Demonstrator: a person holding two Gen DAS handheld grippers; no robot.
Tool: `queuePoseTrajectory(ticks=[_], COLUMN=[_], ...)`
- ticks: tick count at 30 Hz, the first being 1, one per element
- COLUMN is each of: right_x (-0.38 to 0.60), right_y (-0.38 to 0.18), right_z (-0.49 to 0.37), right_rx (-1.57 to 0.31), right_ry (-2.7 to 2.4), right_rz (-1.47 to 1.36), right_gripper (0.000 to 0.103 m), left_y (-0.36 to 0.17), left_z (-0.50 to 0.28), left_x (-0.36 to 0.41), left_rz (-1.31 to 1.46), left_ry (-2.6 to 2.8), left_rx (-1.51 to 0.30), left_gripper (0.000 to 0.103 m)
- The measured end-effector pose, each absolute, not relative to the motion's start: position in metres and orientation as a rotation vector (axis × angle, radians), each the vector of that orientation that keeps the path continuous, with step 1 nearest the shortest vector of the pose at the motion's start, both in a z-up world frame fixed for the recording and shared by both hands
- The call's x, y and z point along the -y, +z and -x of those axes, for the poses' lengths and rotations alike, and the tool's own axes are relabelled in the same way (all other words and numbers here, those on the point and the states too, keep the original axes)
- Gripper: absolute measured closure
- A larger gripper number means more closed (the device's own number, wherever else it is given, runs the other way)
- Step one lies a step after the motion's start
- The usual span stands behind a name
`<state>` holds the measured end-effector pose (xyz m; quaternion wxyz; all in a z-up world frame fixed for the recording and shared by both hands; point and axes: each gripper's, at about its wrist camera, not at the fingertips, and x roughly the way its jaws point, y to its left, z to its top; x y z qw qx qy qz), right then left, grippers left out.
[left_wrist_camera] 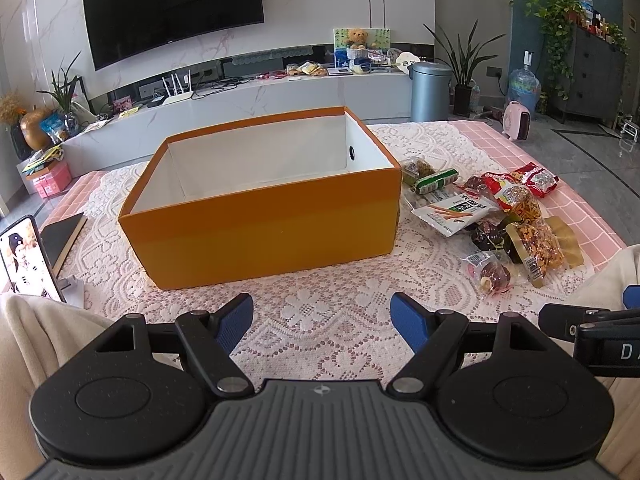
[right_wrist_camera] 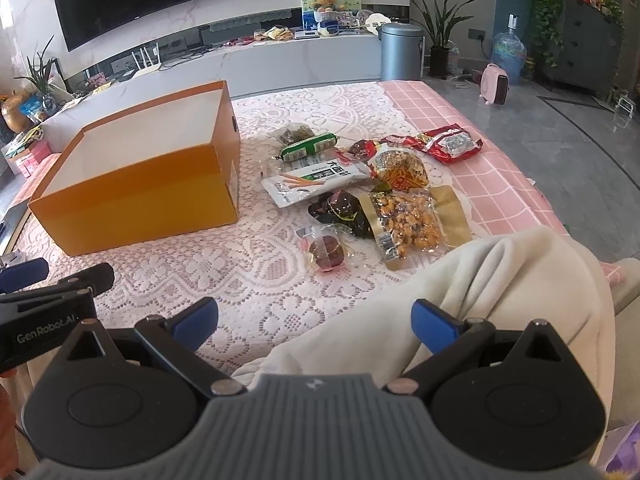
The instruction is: Organize snacks
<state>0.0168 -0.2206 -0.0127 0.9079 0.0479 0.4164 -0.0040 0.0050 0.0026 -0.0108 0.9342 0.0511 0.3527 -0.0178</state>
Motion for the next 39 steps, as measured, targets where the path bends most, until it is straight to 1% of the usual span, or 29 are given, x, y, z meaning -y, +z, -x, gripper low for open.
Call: queuePoseTrajectory(ticks=[30,39], right_x=[0.219,0.225], right_y=[-0.017,-0.018], right_z=[-0.019,-0.022], right_rx=[-0.874,-0.845], right_ry=[-0.001,0.010], right_rz=[-0.096,-0.090], right_gripper=[0.003,0.003], left_y=[-0.014,-0.009], left_z=[-0.004,-0.006], left_x=[-0.004,0.005], left_rz=[-0.102,-0.116], left_ry=[-0.042,-0.102], left_rx=[-0.725,-0.701], left_gripper=[0.011,0.016])
